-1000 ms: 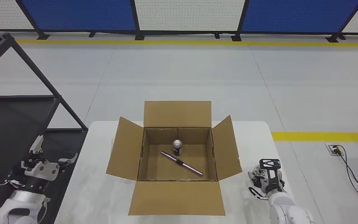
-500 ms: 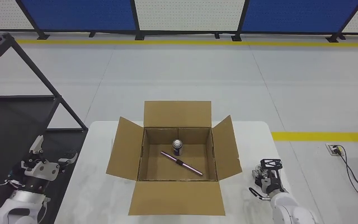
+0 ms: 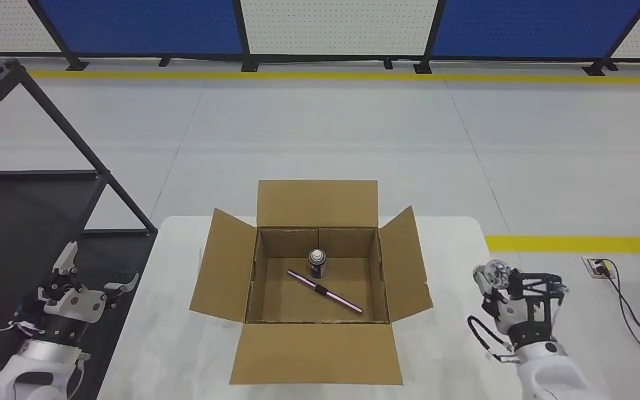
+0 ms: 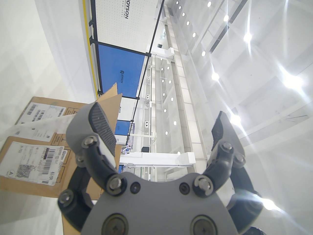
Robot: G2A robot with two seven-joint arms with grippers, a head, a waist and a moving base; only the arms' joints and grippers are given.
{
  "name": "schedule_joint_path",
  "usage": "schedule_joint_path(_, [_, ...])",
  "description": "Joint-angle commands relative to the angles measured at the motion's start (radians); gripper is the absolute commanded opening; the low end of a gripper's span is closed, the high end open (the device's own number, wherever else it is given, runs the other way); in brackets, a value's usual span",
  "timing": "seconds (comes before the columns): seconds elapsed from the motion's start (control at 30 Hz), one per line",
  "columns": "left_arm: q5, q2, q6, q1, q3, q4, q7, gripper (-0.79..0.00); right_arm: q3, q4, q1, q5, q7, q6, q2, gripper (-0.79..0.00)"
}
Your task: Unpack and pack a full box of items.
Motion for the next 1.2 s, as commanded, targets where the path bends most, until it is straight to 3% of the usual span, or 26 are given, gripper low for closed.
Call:
schedule_joint_path(0.0, [0.000,0.000,0.000,0.000,0.000,0.000,0.000,0.000,0.002,-0.072,-0.009,-0.003,0.004,-0.014,0.001,-0.785])
schedule_joint_path(0.3, [0.000,0.000,0.000,0.000,0.000,0.000,0.000,0.000,-0.113,-0.244,0.038,-0.078,0.118,-0.099,0.006,-0.785])
schedule_joint_path(0.87, [0.000,0.000,0.000,0.000,0.000,0.000,0.000,0.000,-0.154,-0.238,0.051,-0.090,0.118,-0.109,0.006,-0.785])
schedule_joint_path(1.0, [0.000,0.000,0.000,0.000,0.000,0.000,0.000,0.000,-0.205,-0.226,0.070,-0.114,0.074,-0.198,0.009,-0.785])
schedule_joint_path(1.17, [0.000,0.000,0.000,0.000,0.000,0.000,0.000,0.000,-0.329,-0.197,0.175,-0.175,0.121,-0.260,0.006,-0.785])
